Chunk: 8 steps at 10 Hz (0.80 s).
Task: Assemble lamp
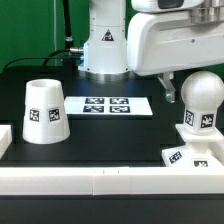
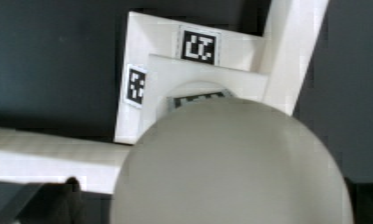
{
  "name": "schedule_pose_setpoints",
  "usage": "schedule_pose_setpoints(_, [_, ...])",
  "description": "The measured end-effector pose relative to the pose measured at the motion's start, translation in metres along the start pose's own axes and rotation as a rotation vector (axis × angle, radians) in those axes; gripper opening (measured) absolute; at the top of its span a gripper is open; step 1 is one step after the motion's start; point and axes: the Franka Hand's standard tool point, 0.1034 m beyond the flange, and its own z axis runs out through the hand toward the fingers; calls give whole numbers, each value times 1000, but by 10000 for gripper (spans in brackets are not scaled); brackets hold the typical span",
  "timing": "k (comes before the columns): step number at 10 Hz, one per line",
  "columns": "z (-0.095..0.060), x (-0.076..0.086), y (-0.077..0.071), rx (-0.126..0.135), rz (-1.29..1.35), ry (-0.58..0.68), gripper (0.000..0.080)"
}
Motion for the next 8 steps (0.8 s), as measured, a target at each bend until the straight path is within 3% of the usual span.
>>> schedule_pose_setpoints(3, [1,3,-13,-27,-221,-2,698])
schedule_pose_setpoints(8, [1,3,-6,-38,-569,-8,698])
